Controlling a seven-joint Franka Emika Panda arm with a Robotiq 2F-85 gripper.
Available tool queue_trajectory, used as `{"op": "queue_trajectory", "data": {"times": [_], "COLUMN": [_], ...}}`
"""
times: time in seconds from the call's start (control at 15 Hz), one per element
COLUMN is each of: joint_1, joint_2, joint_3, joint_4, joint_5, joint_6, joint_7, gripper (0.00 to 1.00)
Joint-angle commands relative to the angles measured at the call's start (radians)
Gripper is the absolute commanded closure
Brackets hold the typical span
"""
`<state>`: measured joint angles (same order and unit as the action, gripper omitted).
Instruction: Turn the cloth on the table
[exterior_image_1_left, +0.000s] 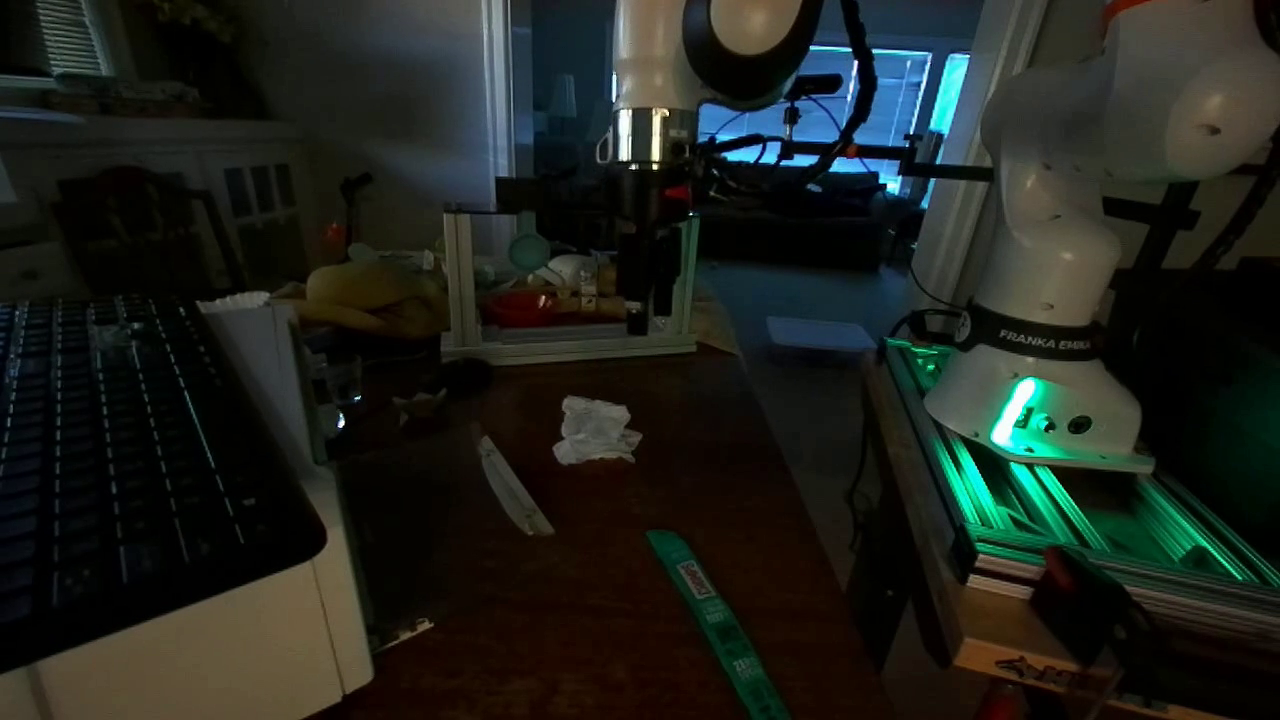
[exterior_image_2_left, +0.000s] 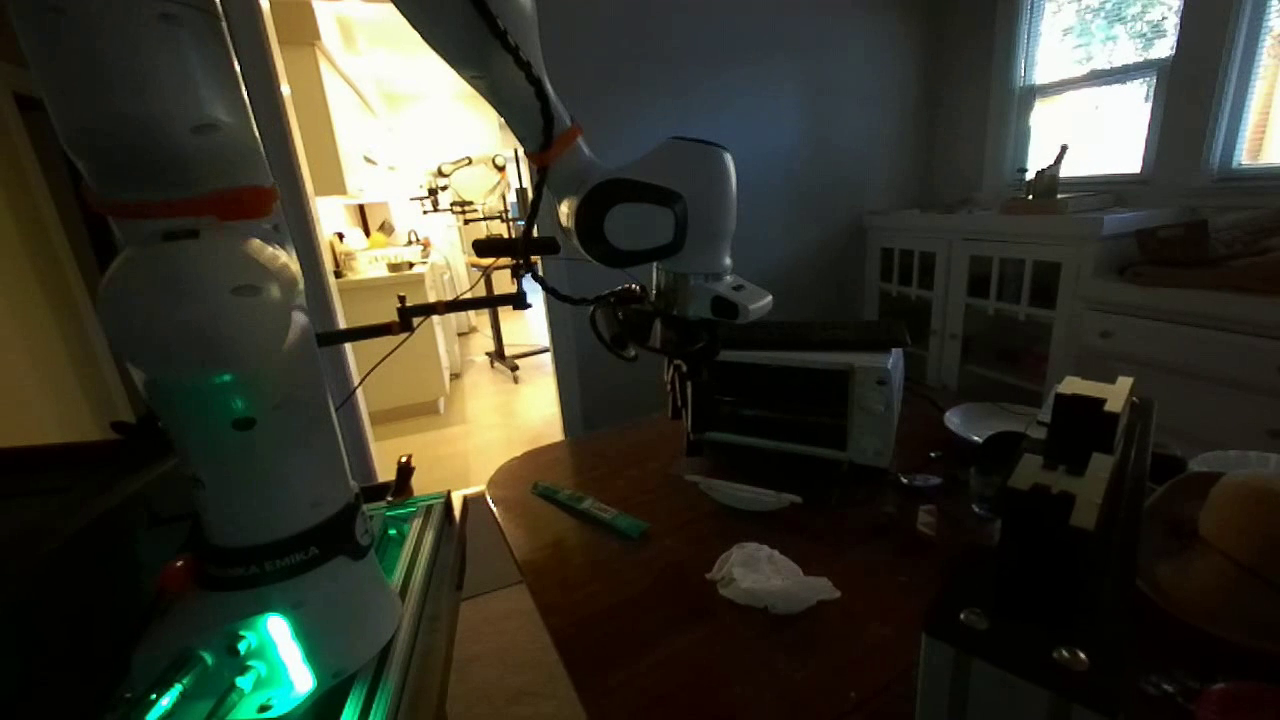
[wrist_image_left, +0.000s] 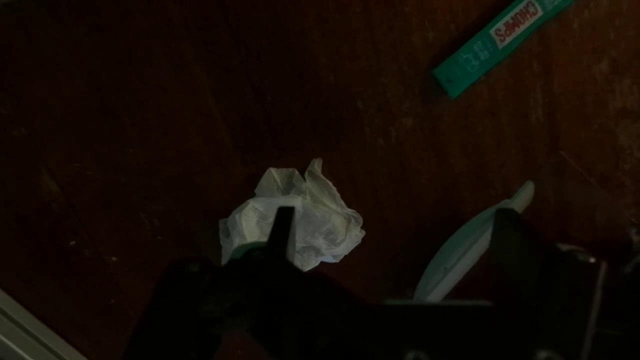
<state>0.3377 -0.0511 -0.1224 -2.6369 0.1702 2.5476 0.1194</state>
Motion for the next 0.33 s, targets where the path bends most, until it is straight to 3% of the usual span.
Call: {"op": "queue_trajectory", "data": {"times": [0.0,0.27], "joint_1": [-0.093,-0.096], "joint_2": [0.002,0.004], "joint_3": [0.095,0.100], "joint_4": [0.001,0.001], "joint_5": [0.006,0.006], "joint_6": [-0.003,-0.003], "joint_7": [-0.005,-0.004], "gripper": [0.00,0.00]}}
